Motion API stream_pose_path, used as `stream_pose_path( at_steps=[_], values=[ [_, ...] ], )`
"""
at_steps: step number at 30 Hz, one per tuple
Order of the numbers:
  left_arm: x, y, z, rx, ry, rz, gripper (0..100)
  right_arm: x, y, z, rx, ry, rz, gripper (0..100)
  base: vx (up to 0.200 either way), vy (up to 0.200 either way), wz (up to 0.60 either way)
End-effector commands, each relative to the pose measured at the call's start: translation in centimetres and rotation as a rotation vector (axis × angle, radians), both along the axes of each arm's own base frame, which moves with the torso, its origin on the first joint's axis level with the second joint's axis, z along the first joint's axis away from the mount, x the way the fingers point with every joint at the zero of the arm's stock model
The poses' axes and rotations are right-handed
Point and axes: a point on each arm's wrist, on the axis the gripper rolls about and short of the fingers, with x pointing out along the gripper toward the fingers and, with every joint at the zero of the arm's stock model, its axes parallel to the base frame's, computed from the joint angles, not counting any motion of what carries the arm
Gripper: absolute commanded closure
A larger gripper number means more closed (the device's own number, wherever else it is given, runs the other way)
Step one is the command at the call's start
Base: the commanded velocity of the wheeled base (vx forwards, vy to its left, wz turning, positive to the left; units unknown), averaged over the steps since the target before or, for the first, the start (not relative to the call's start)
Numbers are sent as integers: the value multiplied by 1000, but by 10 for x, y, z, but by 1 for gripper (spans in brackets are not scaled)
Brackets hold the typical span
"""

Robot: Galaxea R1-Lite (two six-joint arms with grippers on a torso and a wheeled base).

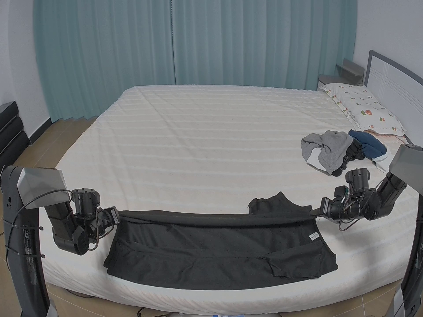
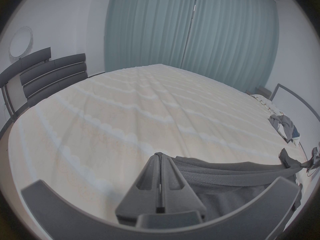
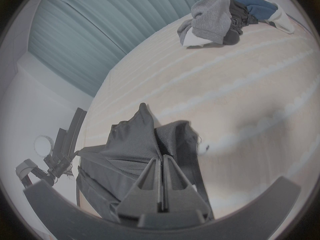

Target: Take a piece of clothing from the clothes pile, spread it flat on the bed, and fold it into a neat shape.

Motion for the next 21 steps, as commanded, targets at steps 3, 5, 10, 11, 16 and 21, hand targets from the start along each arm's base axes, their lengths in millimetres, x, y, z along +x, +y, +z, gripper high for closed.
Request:
stream_pose_path(
  at_steps=[3,5,10,11,16,21],
  values=[
    [-21,-1,-9,21,53,-17,100,-26,-10,-2,-12,38,29,100,0,0,0],
    [-29,-2,-11,37,67,-29,100,-33,-10,-6,-16,50,52,100,0,0,0],
    [-45,-2,-11,37,49,-33,100,-45,-11,-14,-30,56,64,100,0,0,0],
    [-45,-2,-11,37,49,-33,100,-45,-11,-14,-30,56,64,100,0,0,0],
    [-55,-3,-18,27,67,-53,100,-56,-11,-20,-38,54,73,100,0,0,0],
    [-61,-3,-26,28,78,-52,100,-64,-10,-24,-47,59,84,100,0,0,0]
  ],
)
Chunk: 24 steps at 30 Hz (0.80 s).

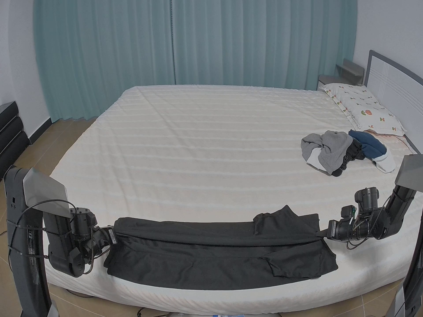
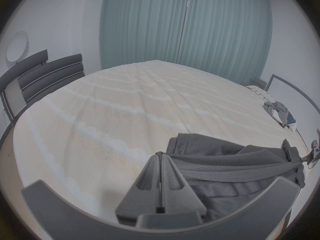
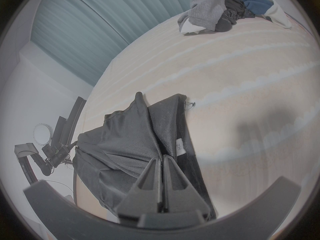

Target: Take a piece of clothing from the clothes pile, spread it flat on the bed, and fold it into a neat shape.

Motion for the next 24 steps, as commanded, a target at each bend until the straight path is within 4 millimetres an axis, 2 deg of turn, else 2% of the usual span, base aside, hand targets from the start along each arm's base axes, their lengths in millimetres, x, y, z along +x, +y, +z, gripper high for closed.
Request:
stream_pose_path(
  at_steps=[1,9,10,19,24],
  values=[
    [-7,0,-10,0,40,-1,100,-6,0,-5,-1,24,3,100,0,0,0],
    [-13,-2,-11,7,56,-12,100,-5,1,-5,-1,24,6,100,0,0,0],
    [-13,-2,-11,7,56,-12,0,-5,2,-5,0,24,9,0,0,0,0],
    [-16,-4,-8,0,58,-13,0,-1,0,4,31,1,-21,0,0,0,0],
    [-19,-2,2,-3,39,-3,0,5,3,14,78,-11,-66,0,0,0,0]
  ],
)
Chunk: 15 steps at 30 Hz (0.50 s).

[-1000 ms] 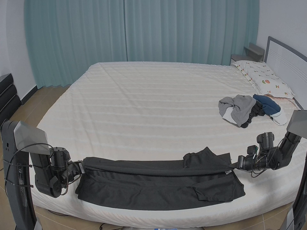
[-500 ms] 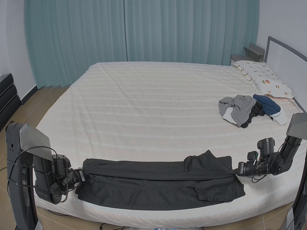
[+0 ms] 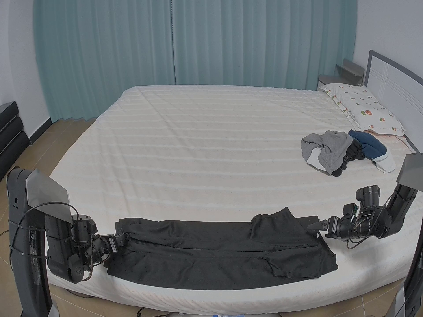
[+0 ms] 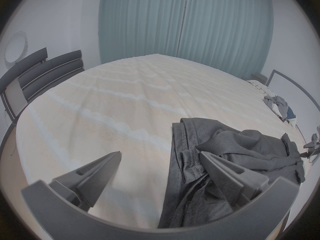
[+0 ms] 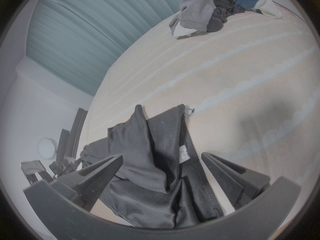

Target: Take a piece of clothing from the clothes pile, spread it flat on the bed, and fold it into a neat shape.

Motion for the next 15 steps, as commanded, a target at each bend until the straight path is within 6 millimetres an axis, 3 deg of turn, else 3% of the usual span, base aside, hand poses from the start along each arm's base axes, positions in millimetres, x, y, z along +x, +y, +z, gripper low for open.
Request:
stream_pose_path(
  at_steps=[1,10,15],
  values=[
    [-1,3,12,-4,-33,14,0,7,3,10,33,-24,-26,0,0,0,0],
    [1,17,42,-60,-135,37,0,23,8,18,170,-16,-146,0,0,0,0],
    [2,20,54,-85,-168,31,0,25,8,12,231,-18,-199,0,0,0,0]
  ],
)
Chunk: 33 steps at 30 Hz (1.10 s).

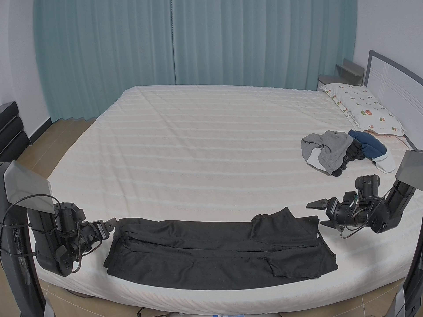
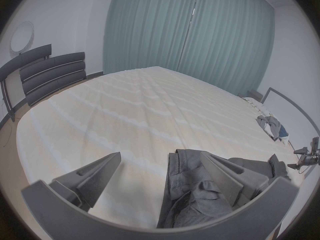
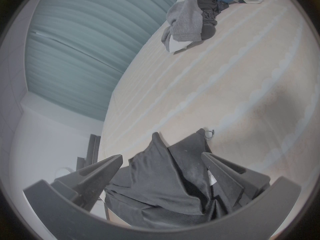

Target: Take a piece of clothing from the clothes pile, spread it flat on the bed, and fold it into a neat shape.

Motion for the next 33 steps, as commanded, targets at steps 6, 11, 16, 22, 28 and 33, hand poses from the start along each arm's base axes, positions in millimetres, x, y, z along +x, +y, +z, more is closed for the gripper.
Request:
stream_pose_path(
  at_steps=[6,11,16,22,28,33],
  values=[
    [6,-14,14,-144,-18,4,0,5,-1,-15,107,17,-86,0,0,0,0],
    [6,-29,0,-239,34,12,0,-3,-1,-6,128,20,-103,0,0,0,0],
    [3,-32,-12,-282,84,38,0,-9,0,-3,130,24,-101,0,0,0,0],
    [1,-32,-19,-296,111,52,0,-12,0,-6,130,33,-102,0,0,0,0],
    [1,-35,-21,-305,120,59,100,-13,0,-6,131,37,-103,0,0,0,0],
    [1,-34,-20,-302,112,70,100,-16,0,-7,129,46,-103,0,0,0,0]
  ],
)
